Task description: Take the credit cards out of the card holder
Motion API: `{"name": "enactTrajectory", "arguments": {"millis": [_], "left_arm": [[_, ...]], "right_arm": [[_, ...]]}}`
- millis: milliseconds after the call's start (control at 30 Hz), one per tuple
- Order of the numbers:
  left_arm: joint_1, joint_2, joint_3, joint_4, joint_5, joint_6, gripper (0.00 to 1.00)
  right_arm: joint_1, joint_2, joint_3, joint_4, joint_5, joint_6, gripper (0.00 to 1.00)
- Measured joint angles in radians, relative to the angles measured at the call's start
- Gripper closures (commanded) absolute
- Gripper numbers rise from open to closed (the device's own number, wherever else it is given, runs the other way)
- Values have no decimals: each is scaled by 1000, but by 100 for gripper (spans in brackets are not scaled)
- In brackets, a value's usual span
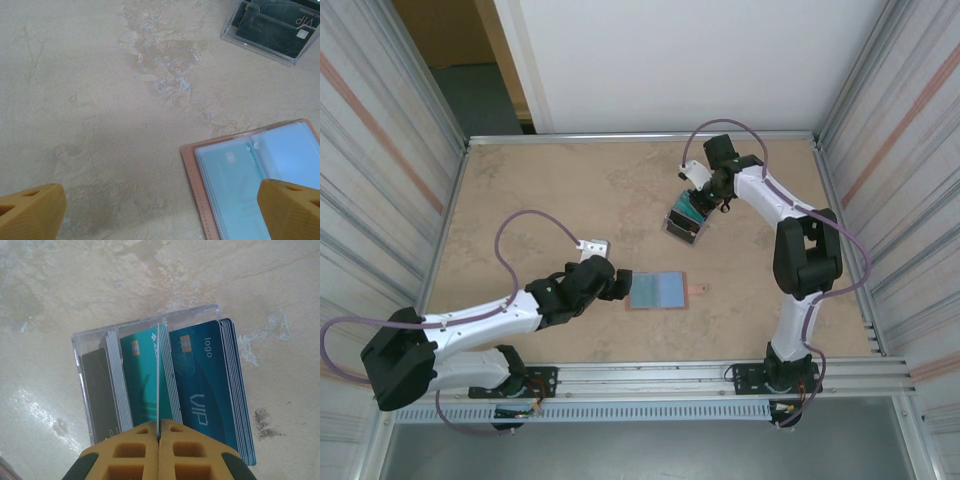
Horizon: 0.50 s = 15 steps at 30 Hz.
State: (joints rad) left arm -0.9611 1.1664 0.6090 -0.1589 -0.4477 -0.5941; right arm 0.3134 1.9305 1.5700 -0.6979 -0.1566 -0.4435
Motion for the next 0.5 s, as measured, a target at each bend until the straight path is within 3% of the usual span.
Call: {"name": "enactTrajectory", "arguments": {"millis": [167,300,500], "left_arm": [[0,0,0,0,0,0,1],[0,0,0,0,0,0,1],[0,-4,0,0,0,0,1]], "right_arm": [[19,31,22,-31,27,-15,91],[32,47,24,-38,56,-13,75],[32,53,24,-37,103,-11,72]]}}
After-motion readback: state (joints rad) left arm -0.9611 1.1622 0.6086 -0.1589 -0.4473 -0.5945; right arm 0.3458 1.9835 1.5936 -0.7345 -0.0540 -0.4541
